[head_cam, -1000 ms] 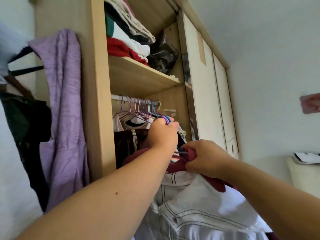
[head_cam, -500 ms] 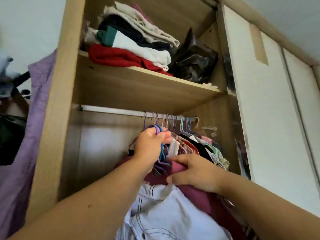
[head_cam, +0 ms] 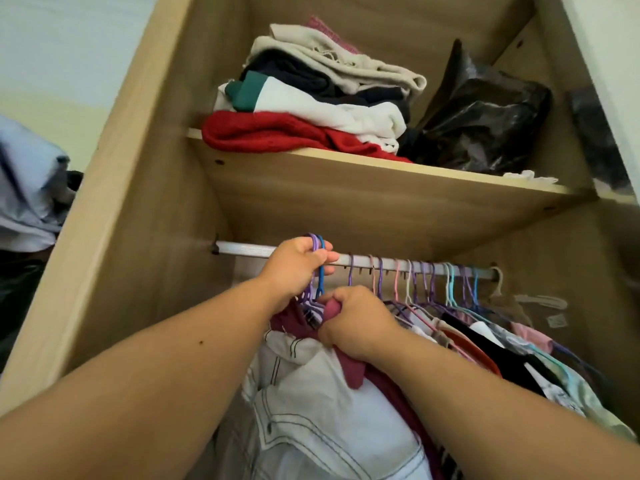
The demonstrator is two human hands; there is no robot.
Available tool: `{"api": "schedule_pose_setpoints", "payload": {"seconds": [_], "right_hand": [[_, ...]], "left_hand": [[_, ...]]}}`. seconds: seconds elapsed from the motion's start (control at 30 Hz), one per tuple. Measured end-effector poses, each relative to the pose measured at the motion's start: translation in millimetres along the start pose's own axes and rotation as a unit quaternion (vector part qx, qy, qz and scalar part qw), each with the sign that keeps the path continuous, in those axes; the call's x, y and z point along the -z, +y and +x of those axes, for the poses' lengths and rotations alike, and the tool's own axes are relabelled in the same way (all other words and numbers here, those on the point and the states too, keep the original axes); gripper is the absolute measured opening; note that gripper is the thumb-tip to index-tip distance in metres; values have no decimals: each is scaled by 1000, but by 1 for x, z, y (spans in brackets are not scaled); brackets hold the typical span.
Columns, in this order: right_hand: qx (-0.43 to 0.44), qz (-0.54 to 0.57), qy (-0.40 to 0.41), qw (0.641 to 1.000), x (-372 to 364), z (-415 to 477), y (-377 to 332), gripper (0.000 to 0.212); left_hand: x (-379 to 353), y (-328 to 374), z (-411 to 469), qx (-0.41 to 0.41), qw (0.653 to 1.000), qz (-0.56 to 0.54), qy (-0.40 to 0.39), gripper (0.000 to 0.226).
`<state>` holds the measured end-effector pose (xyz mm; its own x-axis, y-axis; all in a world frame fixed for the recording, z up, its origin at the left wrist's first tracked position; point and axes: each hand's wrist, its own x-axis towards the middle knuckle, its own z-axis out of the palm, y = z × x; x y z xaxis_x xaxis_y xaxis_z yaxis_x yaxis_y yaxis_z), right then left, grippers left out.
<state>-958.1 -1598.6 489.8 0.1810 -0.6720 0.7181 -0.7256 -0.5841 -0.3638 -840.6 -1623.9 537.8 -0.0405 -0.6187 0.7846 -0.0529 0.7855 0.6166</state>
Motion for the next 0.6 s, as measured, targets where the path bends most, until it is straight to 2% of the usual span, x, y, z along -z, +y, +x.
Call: {"api": "schedule_pose_setpoints", "payload": {"seconds": [0.03,0.13,0.23,0.33,0.4,0.5,0.6], "right_hand": [[0,2,8,1000,-2,12,1,10],[-3,-4,30,1000,-14,43,7,18],[-5,-3,40,999,-29,71,11,14],[-4,19,39,999,-40,101,10,19],[1,26,36,999,-49,122,8,17],[1,43,21,999,-63,148,7,8],[-11,44,3,999,-74,162,12,14]], "left_hand": [[3,-3,9,-4,1000,20,4,14],[11,-18,33,-8,994,101,28,15],[24,-32,60,-29,975,211,62,21],[39,-39,85,-34,956,283,76,25],[49,-47,101,-31,932,347,102,31],[66,-61,121,-13,876,456,158,39],[74,-73,128,-4,851,496,173,41]]}}
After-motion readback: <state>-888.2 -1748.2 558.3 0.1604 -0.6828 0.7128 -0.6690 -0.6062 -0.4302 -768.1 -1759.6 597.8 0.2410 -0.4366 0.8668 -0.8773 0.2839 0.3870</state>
